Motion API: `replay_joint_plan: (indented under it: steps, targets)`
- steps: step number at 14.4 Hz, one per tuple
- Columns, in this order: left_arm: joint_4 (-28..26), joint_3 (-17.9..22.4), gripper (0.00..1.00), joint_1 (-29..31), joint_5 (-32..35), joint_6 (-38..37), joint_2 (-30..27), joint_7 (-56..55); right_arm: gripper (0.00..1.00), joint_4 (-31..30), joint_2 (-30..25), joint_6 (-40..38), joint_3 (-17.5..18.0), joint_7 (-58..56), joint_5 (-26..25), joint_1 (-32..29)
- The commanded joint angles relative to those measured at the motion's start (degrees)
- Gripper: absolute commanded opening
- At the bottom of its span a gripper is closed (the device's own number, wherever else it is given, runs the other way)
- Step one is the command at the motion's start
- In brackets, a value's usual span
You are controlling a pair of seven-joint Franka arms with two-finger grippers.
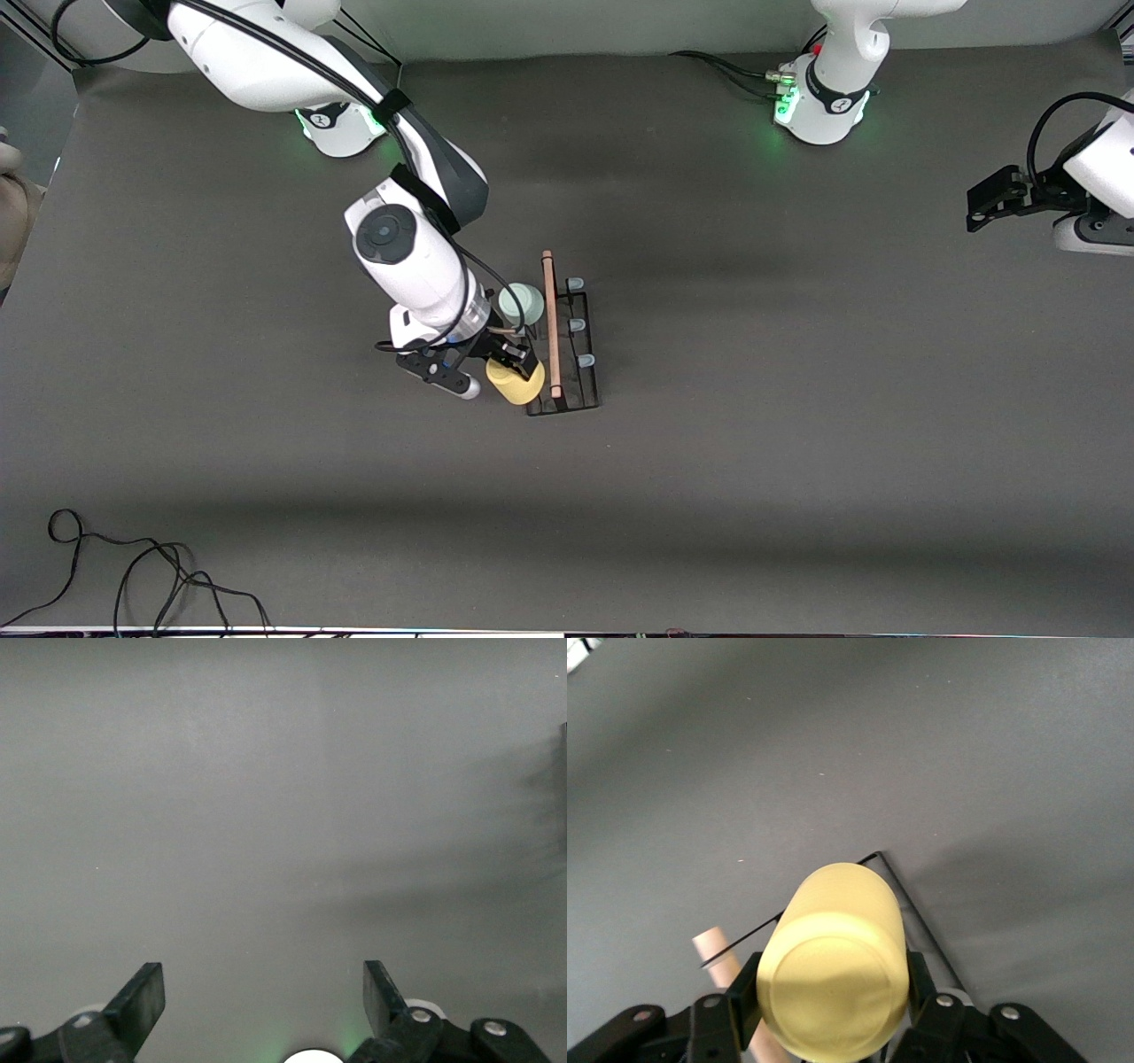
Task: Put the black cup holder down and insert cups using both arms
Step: 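Lower the yellow cup onto a rack peg beside the green cup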
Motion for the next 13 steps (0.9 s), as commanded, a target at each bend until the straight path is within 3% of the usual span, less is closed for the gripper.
replay_joint_plan:
  steps: [1, 3, 9, 13]
  targets:
    - [-0.3, 0.0, 1.0, -0.3, 0.9, 0.6, -0.3, 0.1, 0.63, 1.4, 1.0, 0.4, -0.1, 2.3, -2.1, 0.3]
    - [-0.3, 0.0, 1.0, -0.2, 0.9, 0.6, -0.3, 0.1, 0.95, 1.5, 1.0, 0.4, -0.3, 2.3, -2.0, 0.2]
    - [-0.3, 0.0, 1.0, -0.3, 0.9, 0.6, -0.2, 0.1, 0.99, 0.9, -3.2, -3.0, -0.6, -2.0, -1.3, -1.7]
    - [-0.3, 0.0, 1.0, -0.3, 0.9, 0.6, -0.2, 0.1, 1.0, -2.7, -12.7, -11.9, -1.2, -22.6, 8.3, -8.5]
